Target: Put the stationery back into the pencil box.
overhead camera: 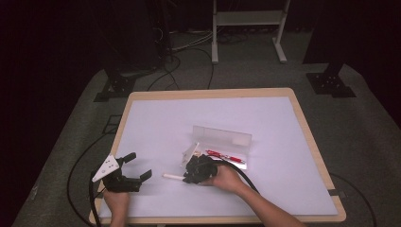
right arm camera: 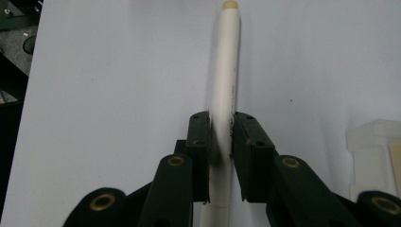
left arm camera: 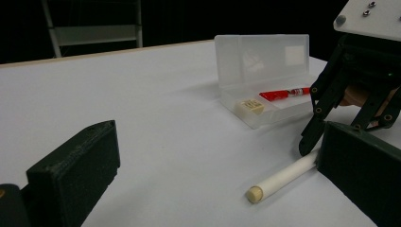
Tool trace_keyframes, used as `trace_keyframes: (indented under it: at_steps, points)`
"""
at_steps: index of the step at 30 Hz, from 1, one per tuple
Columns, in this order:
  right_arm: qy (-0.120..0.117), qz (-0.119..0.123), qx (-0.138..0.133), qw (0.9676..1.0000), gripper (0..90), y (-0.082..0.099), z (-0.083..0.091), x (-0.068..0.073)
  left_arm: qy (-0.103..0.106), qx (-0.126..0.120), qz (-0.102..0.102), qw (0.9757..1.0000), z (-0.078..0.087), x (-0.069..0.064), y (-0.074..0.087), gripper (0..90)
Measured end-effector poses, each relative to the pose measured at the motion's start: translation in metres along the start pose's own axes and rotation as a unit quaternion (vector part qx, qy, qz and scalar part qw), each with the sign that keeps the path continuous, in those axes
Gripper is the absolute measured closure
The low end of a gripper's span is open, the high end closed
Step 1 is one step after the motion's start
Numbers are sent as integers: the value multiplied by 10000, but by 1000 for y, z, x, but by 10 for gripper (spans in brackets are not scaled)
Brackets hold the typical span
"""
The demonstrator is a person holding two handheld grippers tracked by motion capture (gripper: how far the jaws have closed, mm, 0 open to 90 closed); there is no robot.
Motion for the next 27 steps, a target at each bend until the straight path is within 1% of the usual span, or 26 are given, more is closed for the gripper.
trace_keyframes:
  at_steps: [12, 16, 23, 27]
  points:
    - [51, -17, -5, 10000, 778, 0, 0, 1, 0, -3, 2, 10000, 0, 0, 0, 0]
    - [81, 28, 19, 10000, 779, 0, 1, 2, 8, -2, 4, 10000, 0, 0, 0, 0]
    - [115, 11, -47, 9999, 779, -2, 10, 1, -5, -2, 26, 10000, 0, 0, 0, 0]
    - [130, 29, -37, 9999, 779, -3, 15, 1, -6, 1, 26, 10000, 0, 0, 0, 0]
Point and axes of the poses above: each handheld gripper's, and its own axes: z roughly backward along the jaws, y roughly out of its underside, x roughly to its left, the point moved 1 cm from there along -z, roughly forward along the jaws, and after that the axes turned 10 degrees about -x, right-handed, at the moved point
